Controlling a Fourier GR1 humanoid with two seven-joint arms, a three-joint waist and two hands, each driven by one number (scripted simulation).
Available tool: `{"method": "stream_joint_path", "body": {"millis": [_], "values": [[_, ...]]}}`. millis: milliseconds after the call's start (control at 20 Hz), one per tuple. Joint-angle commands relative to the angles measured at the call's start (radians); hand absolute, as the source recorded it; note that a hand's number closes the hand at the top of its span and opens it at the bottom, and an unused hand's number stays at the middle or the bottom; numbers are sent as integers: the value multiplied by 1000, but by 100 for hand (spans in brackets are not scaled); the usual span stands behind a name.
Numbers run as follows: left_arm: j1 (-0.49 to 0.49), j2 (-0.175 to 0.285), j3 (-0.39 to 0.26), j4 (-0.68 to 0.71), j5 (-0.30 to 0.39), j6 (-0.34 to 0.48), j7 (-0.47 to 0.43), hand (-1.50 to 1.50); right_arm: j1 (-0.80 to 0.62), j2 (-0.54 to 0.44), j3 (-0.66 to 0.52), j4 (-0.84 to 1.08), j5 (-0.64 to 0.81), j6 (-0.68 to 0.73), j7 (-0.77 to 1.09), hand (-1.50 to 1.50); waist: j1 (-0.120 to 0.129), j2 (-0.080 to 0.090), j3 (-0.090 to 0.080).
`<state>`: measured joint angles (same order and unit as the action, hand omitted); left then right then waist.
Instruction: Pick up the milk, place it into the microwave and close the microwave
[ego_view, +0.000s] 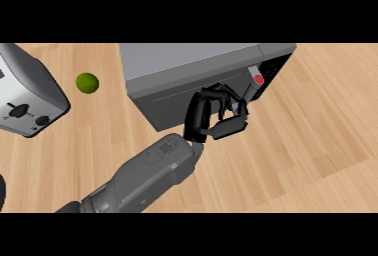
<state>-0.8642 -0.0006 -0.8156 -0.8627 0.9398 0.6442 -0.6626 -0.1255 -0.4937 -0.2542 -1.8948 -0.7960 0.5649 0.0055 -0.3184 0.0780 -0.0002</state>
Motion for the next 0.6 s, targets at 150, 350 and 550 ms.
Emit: {"method": "stream_joint_path", "body": {"millis": [150,350,550], "values": [[-86,1,53,102,42,-13,13,150,-17,-27,21,-14,-64,32,27,-150,-6,11,-2],[-89,1,44,110,56,-19,4,150,-8,-42,19,-6,-100,43,41,-150,-13,10,-1],[-93,1,44,117,67,-20,-13,150,-10,-53,17,2,-122,55,46,-150,-11,16,0]]}}
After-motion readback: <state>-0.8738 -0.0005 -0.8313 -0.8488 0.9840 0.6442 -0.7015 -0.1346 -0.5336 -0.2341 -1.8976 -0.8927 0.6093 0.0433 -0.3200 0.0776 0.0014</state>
